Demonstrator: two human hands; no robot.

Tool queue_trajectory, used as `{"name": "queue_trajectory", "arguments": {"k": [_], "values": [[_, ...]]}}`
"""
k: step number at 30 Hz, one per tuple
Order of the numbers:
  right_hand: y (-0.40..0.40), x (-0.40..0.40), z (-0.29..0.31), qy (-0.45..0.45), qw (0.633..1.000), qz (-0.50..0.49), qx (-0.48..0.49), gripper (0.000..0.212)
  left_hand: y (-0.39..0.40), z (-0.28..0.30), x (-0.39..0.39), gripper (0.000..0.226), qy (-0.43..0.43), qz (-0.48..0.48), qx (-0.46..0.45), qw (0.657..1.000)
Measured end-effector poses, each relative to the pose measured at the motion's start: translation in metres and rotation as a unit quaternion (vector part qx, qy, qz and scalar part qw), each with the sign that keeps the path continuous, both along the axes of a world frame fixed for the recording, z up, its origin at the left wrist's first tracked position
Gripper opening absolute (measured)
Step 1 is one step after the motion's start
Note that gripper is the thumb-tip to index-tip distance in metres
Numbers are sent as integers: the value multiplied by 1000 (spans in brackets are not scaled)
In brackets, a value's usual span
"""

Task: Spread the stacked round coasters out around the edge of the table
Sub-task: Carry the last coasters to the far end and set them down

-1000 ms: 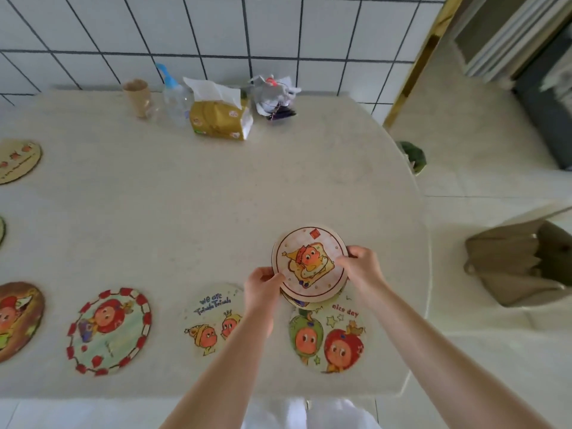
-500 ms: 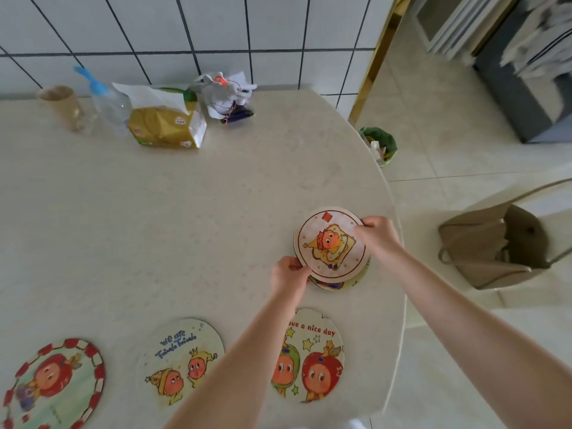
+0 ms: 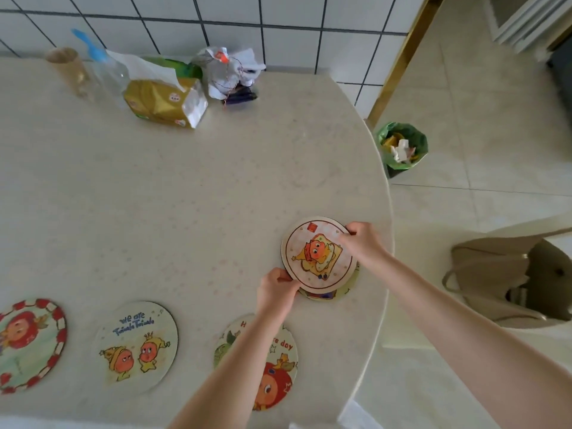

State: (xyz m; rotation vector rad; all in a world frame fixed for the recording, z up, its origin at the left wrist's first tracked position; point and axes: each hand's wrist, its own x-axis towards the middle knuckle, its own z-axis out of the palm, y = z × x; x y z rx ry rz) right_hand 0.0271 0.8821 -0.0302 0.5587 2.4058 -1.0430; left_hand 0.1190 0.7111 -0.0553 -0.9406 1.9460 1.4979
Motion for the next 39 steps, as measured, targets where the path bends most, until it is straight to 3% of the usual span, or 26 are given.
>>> {"name": "queue_trajectory", "arguments": {"k": [3,8,16,27,39], "values": [[6,-2,-1,6,1000,28,-1,14,8,2,2,5,14,-8,-52,999],[14,-20,7,16,997,36,-59,20,17,11,-11,9,57,33,-122,990],[23,-81,34,-1,988,-18,-154,11,10,32,-103,13,88,118,-49,988],[20,-157,13,-54,955,-145,-254,13,-2,31,-244,22,144,56,-58,986],[19,-171,-15,-79,968,-124,-202,12,-6,1,-297,34,168,-25,-123,978]]}}
